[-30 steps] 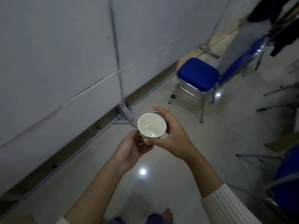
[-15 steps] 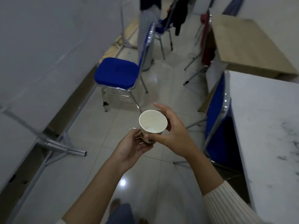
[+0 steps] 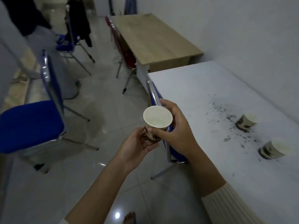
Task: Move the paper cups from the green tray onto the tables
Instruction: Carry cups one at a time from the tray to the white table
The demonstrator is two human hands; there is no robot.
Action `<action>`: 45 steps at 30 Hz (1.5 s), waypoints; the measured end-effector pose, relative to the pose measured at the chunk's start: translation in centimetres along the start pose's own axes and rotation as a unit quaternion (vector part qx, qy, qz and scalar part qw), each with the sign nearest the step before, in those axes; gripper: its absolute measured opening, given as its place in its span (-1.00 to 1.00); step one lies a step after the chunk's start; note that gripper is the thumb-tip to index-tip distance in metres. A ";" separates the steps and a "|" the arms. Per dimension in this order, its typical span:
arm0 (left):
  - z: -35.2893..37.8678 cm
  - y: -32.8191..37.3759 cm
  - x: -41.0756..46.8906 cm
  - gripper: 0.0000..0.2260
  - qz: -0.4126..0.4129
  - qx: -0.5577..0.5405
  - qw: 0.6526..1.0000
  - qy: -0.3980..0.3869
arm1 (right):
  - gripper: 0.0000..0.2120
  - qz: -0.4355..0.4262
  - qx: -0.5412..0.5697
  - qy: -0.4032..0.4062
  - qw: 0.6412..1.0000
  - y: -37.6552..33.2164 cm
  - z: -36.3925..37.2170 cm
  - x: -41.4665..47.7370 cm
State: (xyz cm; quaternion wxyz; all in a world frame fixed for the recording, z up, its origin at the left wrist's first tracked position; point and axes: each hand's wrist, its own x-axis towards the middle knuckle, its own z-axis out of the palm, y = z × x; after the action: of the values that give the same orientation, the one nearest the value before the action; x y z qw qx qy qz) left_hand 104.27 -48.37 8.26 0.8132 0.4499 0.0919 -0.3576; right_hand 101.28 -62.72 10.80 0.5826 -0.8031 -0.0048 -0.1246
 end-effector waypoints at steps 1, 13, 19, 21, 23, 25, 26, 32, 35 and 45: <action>0.9 0.5 1.4 -0.66 0.001 0.013 1.000 -0.016 | -0.25 0.001 -0.005 0.023 1.000 0.3 -0.9 0.9; 14.4 0.1 19.5 -0.77 -0.019 0.106 0.994 -0.017 | -0.23 0.077 -0.046 0.203 0.975 8.6 -14.9 10.2; 20.9 -2.2 29.9 -0.74 -0.063 0.135 0.989 0.010 | -0.25 0.119 -0.067 0.244 0.960 15.4 -21.8 15.1; 22.5 -3.2 32.8 -0.73 -0.070 0.157 0.985 0.025 | -0.26 0.135 -0.075 0.252 0.955 17.6 -23.7 16.2; 23.6 -4.2 35.4 -0.72 -0.069 0.180 0.981 0.039 | -0.28 0.149 -0.081 0.257 0.951 19.8 -25.2 17.2; 24.4 -5.3 37.6 -0.72 -0.074 0.200 0.975 0.055 | -0.30 0.166 -0.094 0.261 0.946 21.9 -26.3 18.0; 24.6 -5.7 38.5 -0.72 -0.077 0.211 0.972 0.064 | -0.31 0.172 -0.102 0.262 0.944 22.9 -26.7 18.3; 25.7 -7.2 41.4 -0.71 -0.099 0.251 0.961 0.058 | -0.31 0.203 -0.125 0.274 0.932 27.4 -28.2 19.8; 26.0 -7.7 42.3 -0.74 -0.115 0.241 0.963 0.046 | -0.30 0.216 -0.126 0.284 0.926 28.8 -28.5 19.9; 25.8 -8.1 43.1 -0.73 -0.123 0.260 0.957 0.040 | -0.27 0.226 -0.113 0.274 0.928 29.8 -28.6 19.8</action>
State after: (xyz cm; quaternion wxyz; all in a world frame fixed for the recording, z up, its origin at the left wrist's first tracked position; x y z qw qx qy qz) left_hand 125.82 -93.19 -2.49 0.6135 0.6452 0.0825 -0.4479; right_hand 119.48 -101.81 -4.68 0.4794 -0.7778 0.3512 -0.2046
